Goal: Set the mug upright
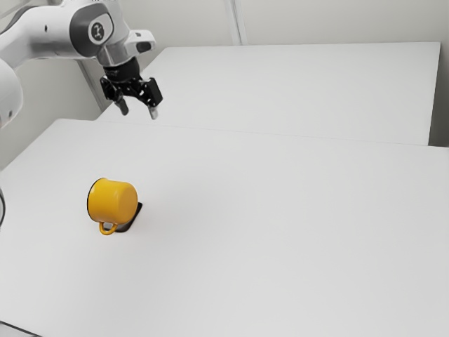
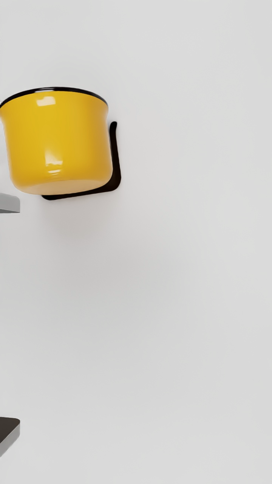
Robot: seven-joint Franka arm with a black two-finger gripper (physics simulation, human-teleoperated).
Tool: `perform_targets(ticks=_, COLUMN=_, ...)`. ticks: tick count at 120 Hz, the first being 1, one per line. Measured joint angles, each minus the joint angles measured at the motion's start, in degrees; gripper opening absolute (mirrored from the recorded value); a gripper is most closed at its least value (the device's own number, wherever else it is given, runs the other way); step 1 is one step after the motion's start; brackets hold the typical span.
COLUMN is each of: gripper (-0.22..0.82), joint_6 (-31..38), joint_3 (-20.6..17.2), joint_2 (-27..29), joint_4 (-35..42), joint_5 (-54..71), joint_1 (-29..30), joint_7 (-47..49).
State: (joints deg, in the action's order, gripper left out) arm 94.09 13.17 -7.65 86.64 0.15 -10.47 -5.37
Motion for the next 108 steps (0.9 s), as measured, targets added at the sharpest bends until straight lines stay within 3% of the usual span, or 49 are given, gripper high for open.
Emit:
perform_targets(ticks=16, gripper=0.59, joint_6=0.49, joint_3=0.21, joint_2=2.02, joint_4=4.14, joint_5=-0.72, joint_1=0.94, joint_7=-1.42)
perform_targets(ticks=24, gripper=0.59, joint_6=1.71, joint_3=0.19, joint_2=5.02, joint_4=10.83, joint_5=-3.51, joint_1=2.41, joint_7=-2.01)
perform_targets(ticks=33, gripper=0.59, joint_6=2.81, joint_3=0.11, joint_2=7.34, joint_4=16.53, joint_5=-7.62, joint_1=5.38, joint_7=-2.85)
perform_targets(ticks=48, gripper=0.58, joint_6=1.06, joint_3=-0.50, joint_2=6.74, joint_4=18.21, joint_5=-15.91, joint_1=11.79, joint_7=-5.63)
perform_targets(ticks=63, gripper=0.58, joint_6=-0.91, joint_3=-1.22, joint_2=2.41, joint_4=17.92, joint_5=-22.73, joint_1=18.63, joint_7=-10.43)
perform_targets(ticks=81, gripper=0.58, joint_6=-2.31, joint_3=-7.88, joint_2=-2.30, joint_4=15.73, joint_5=-27.13, joint_1=30.84, joint_7=-17.18)
perform_targets(ticks=108, gripper=0.58, joint_6=-6.02, joint_3=-10.25, joint_2=-11.52, joint_4=6.99, joint_5=-31.50, joint_1=39.90, joint_7=-26.28)
